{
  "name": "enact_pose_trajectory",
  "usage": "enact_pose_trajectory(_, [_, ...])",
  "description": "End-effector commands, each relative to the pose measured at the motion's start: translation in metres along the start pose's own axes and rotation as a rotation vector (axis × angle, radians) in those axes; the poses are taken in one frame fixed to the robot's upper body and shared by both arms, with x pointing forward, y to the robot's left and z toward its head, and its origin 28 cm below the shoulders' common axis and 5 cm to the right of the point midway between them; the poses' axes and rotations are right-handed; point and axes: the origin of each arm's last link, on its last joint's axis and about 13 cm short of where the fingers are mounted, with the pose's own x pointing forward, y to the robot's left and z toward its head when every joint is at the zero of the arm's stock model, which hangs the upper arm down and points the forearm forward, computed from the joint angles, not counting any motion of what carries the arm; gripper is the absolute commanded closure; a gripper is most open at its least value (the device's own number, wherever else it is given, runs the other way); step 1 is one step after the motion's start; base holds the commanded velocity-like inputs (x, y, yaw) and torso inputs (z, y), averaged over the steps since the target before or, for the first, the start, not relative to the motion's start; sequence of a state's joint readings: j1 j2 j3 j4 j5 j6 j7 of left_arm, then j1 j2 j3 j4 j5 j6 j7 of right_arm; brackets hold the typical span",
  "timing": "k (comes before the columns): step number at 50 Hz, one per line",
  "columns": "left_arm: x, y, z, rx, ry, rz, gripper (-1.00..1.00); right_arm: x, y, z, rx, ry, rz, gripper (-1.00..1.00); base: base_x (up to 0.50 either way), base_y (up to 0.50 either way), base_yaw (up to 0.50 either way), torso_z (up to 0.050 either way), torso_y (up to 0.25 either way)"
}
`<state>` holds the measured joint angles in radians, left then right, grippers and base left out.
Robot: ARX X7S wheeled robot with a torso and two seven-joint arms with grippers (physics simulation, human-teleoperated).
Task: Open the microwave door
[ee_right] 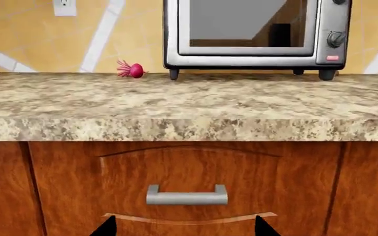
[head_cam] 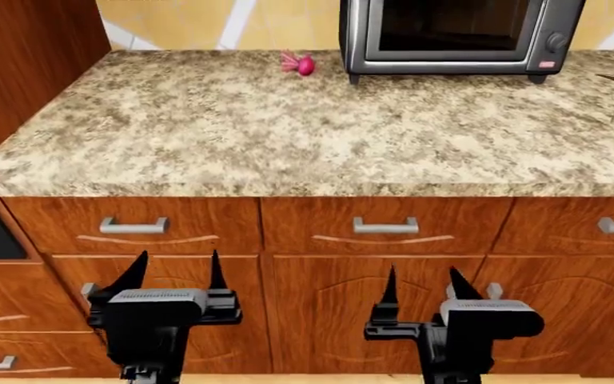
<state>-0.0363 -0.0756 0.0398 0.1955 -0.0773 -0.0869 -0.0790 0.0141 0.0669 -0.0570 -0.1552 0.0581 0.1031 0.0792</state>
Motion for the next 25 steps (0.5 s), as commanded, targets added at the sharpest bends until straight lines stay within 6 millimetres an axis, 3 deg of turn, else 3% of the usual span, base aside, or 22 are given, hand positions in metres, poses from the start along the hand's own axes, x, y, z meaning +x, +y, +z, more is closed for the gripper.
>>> enact_pose_trajectory(1, [0.022,0.009,0.090,-0.011,-0.242,0.000,-1.00,0.014,-0.009,0.088,-0.017,-0.203,-0.045,-1.00,0.00,0.00,0.00,0.050,0.000])
enact_pose_trajectory(15, [0.063,0.025,0.232,0.051,-0.597,-0.022,-1.00,0.038,-0.032,0.249,-0.082,-0.583,-0.096,-1.00,0.00,0.00,0.00,0.050,0.000])
enact_pose_trajectory(20, [0.068,0.032,0.274,0.045,-0.689,-0.042,-1.00,0.029,-0.041,0.304,-0.106,-0.729,-0.111,-1.00,0.00,0.00,0.00,0.017,0.000])
enact_pose_trajectory(25, [0.056,0.035,0.308,0.068,-0.802,-0.051,-1.00,0.010,-0.044,0.339,-0.136,-0.833,-0.117,-1.00,0.00,0.00,0.00,0.000,0.000])
